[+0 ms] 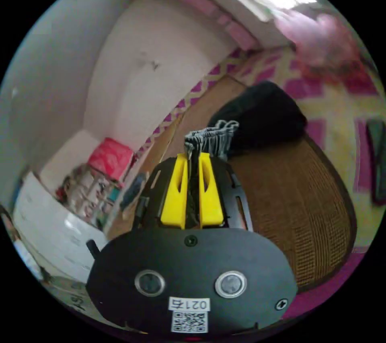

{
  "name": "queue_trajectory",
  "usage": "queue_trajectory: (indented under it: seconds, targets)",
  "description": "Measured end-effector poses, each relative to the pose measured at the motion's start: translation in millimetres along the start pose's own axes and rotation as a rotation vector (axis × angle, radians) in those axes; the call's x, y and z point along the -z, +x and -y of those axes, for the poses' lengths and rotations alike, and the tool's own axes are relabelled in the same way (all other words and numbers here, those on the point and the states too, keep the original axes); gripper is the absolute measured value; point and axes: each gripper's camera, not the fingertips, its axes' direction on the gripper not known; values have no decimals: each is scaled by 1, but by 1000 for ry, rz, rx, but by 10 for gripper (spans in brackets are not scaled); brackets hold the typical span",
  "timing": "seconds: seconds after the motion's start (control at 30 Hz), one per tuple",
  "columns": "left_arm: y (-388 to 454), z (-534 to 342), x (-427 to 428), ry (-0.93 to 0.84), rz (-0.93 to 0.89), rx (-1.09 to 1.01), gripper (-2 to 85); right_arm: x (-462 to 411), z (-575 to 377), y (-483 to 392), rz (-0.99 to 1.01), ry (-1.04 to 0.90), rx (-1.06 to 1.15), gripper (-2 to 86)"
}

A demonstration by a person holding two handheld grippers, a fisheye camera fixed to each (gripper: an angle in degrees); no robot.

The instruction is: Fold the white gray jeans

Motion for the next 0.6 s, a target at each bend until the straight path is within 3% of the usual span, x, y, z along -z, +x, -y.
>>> queue_trajectory:
  seconds: [0.1,0.27,0.37,0.47,0.6]
  targets:
    - [-20,-5,19,31,-14,31,-10,-37,-18,-140,-20,-41,324,48]
    - [-49,-10,49,26,49,86,-10,-151,-130,-348,10,-159,792,47]
    - [-63,-12,64,0,129,112,-10,-255,-217,-404,-43,-326,966,44]
    - [-77,-6,74,-72,252,138,-10,-365,-294,-402,-167,-564,1055,43]
    - [-91,2,94,-106,419,161,-10,-375,-306,-412,-163,-480,1046,40]
